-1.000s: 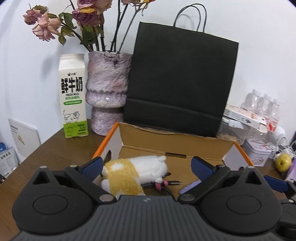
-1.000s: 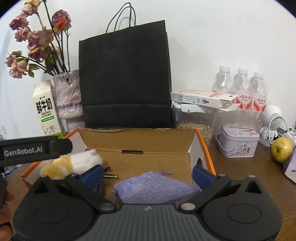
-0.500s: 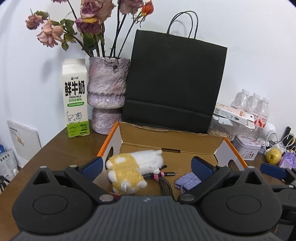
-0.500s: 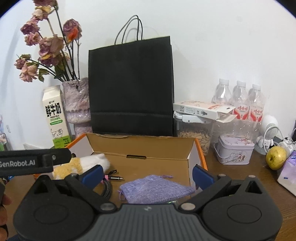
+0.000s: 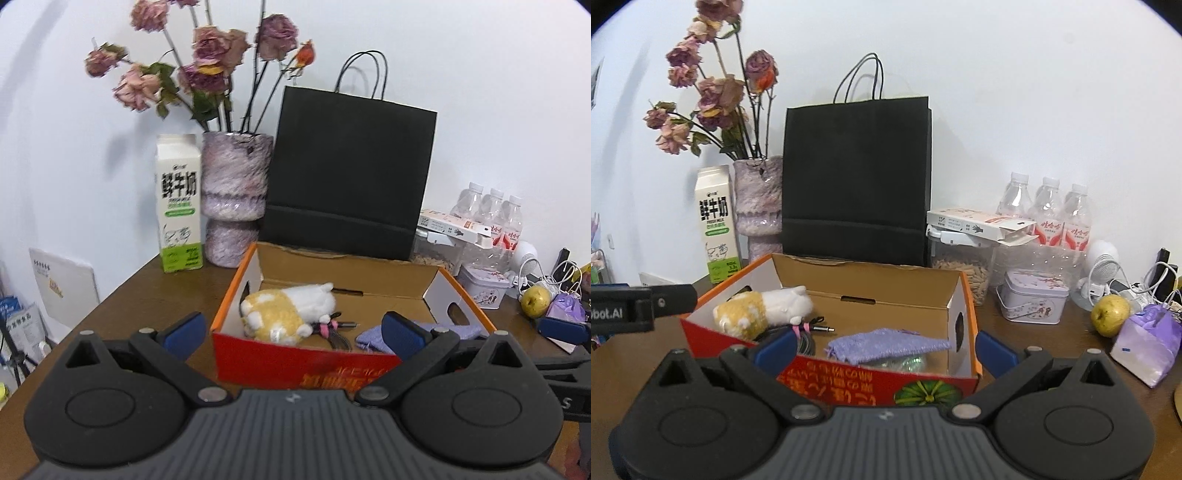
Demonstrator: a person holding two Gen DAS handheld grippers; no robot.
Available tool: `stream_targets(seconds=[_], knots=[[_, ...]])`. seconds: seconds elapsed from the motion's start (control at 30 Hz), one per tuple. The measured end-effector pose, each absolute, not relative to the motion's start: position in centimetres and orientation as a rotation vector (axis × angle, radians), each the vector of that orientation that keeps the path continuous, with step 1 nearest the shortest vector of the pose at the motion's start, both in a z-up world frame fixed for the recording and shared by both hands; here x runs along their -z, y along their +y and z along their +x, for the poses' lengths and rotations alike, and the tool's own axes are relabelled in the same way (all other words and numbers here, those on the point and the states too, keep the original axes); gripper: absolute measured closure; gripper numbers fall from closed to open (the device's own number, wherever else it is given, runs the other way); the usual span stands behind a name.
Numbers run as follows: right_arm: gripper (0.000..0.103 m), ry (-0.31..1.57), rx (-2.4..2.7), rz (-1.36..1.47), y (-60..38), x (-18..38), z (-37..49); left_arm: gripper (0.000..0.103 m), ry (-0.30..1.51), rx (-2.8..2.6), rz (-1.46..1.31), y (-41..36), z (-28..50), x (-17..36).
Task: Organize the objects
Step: 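Move both tools back toward the remaining items on the table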
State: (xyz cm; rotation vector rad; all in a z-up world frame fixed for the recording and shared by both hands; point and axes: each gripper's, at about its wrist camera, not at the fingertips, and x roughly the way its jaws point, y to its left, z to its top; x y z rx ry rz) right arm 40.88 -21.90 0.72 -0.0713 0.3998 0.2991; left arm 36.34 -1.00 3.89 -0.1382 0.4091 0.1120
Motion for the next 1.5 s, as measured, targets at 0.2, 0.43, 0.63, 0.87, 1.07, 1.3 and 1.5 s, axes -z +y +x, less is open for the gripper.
stream_targets(seconds=[0.2, 0.43, 0.63, 0.87, 1.07, 1.3, 1.5], knots=[[0.000, 0.371, -0.325, -0.091, -22.4, -0.5, 37.7, 0.000, 0.404, -0.107, -0.149, -0.2, 33.9, -3.4], [0.000, 0.314, -0.317, -0.093, -23.3, 0.2, 33.7, 0.000, 0.401, -0.091, -0.133, 0.5, 30.9, -2.4], [0.000, 0.304, -0.331, -0.091, -23.8, 0.6, 31.0, 0.000, 0.424, -0.079, -0.097, 0.5, 29.0, -1.5], [0.000, 0.336, -0.326, -0.077, -24.8, 2.1, 28.7, 0.000, 0.459, -0.071, -0.061, 0.9, 26.8, 0.5], [0.000, 0.388, -0.311, -0.071, -25.7, 4.5, 27.1, 0.000, 0.491, -0.062, -0.063, 1.9, 25.8, 1.5], [0.000, 0.453, -0.256, -0.096, -26.7, 6.5, 26.2, 0.000, 0.530, -0.054, -0.073, 3.3, 25.4, 2.5], [0.003, 0.568, -0.240, -0.075, -27.3, 7.2, 29.4, 0.000, 0.522, -0.049, -0.088, 3.7, 25.1, 2.4]])
